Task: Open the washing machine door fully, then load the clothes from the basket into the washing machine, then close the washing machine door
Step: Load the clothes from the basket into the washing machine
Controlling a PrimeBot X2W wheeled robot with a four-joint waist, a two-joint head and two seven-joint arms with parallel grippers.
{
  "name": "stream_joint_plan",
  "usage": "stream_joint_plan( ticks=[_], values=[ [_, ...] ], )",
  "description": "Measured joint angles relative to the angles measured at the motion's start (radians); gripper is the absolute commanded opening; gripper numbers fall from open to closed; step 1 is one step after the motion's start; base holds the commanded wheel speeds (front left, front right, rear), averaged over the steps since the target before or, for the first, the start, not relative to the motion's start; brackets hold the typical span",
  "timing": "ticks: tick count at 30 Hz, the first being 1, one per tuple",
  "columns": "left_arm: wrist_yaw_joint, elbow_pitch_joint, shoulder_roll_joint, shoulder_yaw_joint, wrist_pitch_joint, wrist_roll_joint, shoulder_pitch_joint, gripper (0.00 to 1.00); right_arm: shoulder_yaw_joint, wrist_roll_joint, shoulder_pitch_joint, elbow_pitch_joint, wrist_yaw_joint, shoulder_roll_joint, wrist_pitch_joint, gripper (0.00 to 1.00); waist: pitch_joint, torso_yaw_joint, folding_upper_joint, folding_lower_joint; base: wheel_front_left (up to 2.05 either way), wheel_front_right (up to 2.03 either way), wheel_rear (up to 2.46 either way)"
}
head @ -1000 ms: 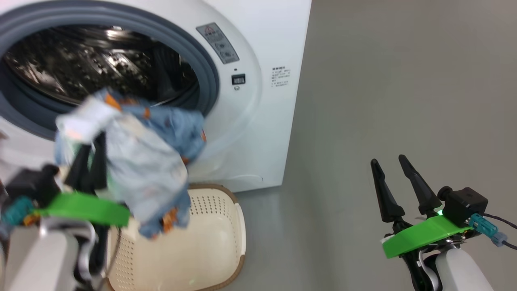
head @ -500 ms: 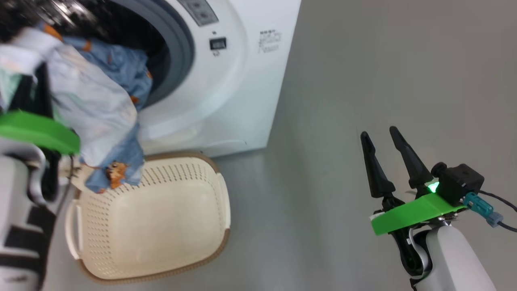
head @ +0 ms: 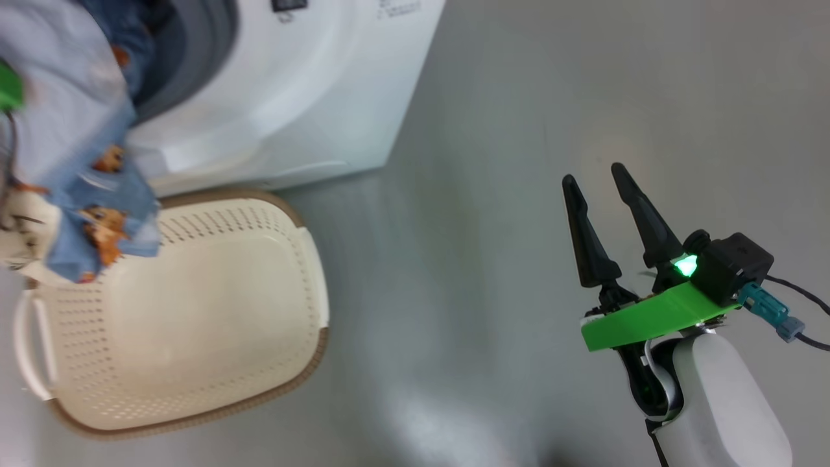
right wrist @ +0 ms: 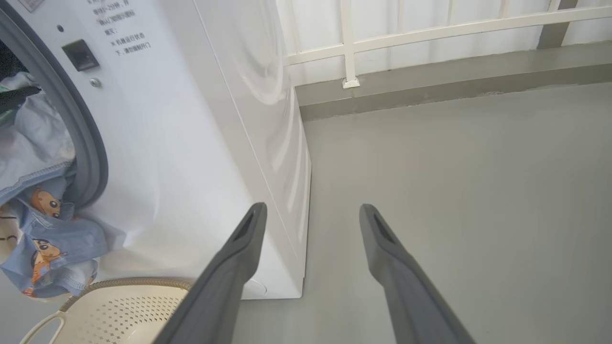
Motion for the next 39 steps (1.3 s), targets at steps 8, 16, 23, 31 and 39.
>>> stream_joint_plan(
  ticks=[8, 16, 23, 31, 39],
  values=[
    [0.002, -0.015, 0.027, 0.008, -0.007, 0.057, -0.162, 0.0, 0.028, 0.042, -0.016, -0.015, 0.0, 0.002, 0.0, 1.0, 0.087, -0.058, 0.0, 0.0, 0.0, 0.0, 0.0],
    [0.045, -0.012, 0.024, 0.065, -0.008, 0.106, -0.202, 1.0, 0.033, 0.054, -0.016, -0.02, 0.0, 0.003, 0.0, 1.0, 0.14, -0.093, 0.0, 0.0, 0.0, 0.0, 0.0],
    [0.031, 0.054, -0.006, 0.056, -0.008, 0.117, -0.192, 1.0, 0.038, 0.054, -0.041, -0.014, 0.0, 0.003, 0.0, 1.0, 0.135, -0.071, 0.0, 0.0001, 0.0, 0.0, 0.0],
    [0.019, 0.04, -0.034, 0.064, -0.008, 0.127, -0.161, 1.0, 0.038, 0.054, -0.052, -0.001, 0.0, 0.003, 0.0, 1.0, 0.11, -0.043, 0.0, 0.0, 0.0, 0.0, 0.0],
    [0.009, -0.054, -0.044, 0.09, -0.008, 0.145, -0.022, 1.0, 0.032, 0.054, -0.051, 0.007, 0.0, 0.003, 0.0, 1.0, 0.066, -0.022, 0.0, 0.0, 0.0, 0.0, 0.0]
  ],
)
